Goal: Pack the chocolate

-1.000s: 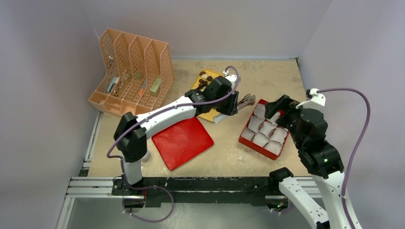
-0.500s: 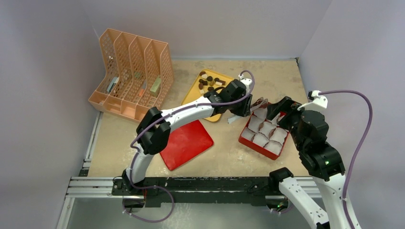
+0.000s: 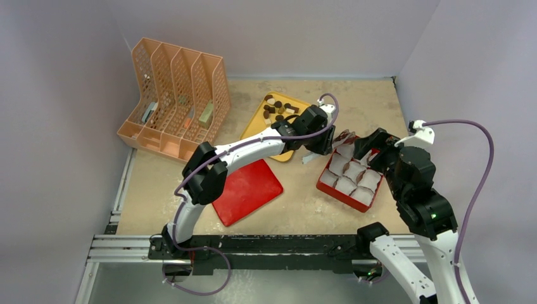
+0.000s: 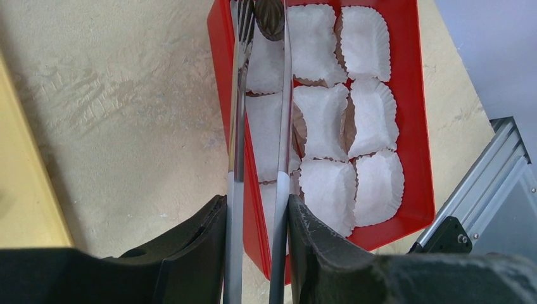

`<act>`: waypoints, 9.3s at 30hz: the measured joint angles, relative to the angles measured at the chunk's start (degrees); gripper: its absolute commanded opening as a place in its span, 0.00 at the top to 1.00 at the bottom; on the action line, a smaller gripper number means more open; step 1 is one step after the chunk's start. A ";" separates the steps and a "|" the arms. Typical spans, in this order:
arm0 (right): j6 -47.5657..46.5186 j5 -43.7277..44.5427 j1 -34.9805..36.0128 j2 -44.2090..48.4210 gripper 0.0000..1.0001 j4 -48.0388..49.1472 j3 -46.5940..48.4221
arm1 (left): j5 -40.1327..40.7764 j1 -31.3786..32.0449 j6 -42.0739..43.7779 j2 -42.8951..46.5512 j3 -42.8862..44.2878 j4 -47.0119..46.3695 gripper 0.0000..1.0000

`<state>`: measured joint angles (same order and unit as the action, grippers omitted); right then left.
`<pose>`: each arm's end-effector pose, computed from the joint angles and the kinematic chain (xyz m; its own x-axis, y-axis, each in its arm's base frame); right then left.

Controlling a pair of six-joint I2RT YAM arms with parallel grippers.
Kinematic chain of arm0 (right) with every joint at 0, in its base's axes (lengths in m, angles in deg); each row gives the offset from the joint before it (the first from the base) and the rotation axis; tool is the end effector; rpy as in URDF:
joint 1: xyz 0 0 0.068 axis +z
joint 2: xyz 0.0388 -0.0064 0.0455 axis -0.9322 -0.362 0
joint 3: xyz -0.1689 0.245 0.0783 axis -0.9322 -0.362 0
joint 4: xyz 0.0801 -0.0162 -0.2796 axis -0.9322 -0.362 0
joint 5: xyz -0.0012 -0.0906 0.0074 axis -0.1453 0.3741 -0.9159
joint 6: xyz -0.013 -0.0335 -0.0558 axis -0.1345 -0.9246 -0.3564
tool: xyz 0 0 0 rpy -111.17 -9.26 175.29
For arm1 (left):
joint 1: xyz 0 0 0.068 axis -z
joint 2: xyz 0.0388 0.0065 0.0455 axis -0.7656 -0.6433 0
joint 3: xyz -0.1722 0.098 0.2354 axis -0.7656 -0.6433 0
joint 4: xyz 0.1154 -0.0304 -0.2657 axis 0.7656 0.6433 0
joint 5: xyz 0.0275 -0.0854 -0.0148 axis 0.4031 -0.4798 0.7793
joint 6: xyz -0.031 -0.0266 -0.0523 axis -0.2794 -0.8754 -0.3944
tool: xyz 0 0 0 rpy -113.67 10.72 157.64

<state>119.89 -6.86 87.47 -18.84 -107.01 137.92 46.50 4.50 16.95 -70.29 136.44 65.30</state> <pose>0.1148 0.0193 0.4308 -0.1494 0.4641 -0.8731 0.1207 0.8849 0.4498 0.3228 -0.4589 0.2718 -0.7270 0.1765 -0.6636 0.5629 0.7067 -0.4287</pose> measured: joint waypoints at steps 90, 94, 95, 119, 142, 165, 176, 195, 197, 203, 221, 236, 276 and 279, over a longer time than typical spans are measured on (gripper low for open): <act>0.02 -0.50 0.00 -1.68 0.03 0.46 -0.04 | 25.99 -3.45 0.94 16.98 -21.35 16.59 0.68; 0.02 -0.50 0.00 -1.68 0.03 0.46 -0.04 | 25.77 -3.45 1.01 16.55 -21.46 16.39 0.72; 0.00 -0.50 0.00 -1.68 0.03 0.46 -0.04 | 25.75 -3.45 1.01 16.55 -21.46 16.35 0.73; 0.02 -0.50 0.00 -1.60 0.03 0.76 -0.26 | 20.26 -3.45 1.03 19.02 -20.81 14.64 0.75; 0.00 -0.44 0.00 -0.70 0.04 0.74 0.79 | 4.68 0.02 -0.74 17.53 -15.72 -1.11 0.76; 0.02 -0.24 0.00 -0.15 0.04 0.37 0.85 | -1.42 3.80 -3.19 0.04 -4.35 -7.82 0.75; 0.00 -0.13 0.00 0.31 0.04 0.33 0.85 | -2.58 4.13 -3.15 -4.13 -0.83 -7.65 0.68; 0.02 -0.04 0.00 0.35 0.04 0.35 0.85 | -0.31 4.24 -2.43 -5.79 1.70 -5.86 0.67; 0.02 -0.04 0.00 0.35 0.04 0.35 0.85 | 0.26 4.24 -2.29 -5.66 1.70 -5.40 0.68; 0.02 -0.04 0.00 0.35 0.04 0.39 0.85 | 0.44 4.24 -1.51 -3.32 1.70 -3.50 0.69; 0.00 -0.07 0.00 0.24 0.04 0.44 0.85 | -6.64 8.74 -2.69 -0.76 -3.39 -4.35 0.71; 0.00 -0.04 0.00 0.24 0.04 0.42 0.85 | -2.47 8.46 -1.31 -2.69 -2.23 -3.28 0.71; 0.09 -0.09 0.00 0.37 0.03 0.42 0.83 | 13.55 6.40 1.46 6.54 -2.91 3.52 0.71; 0.09 -0.09 0.00 0.35 0.03 0.39 0.83 | 15.63 4.31 1.46 10.97 -5.55 4.20 0.71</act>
<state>119.98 -6.95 87.47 -18.49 -106.62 138.75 62.13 8.80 18.42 -59.32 130.89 69.49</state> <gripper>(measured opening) 0.966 0.302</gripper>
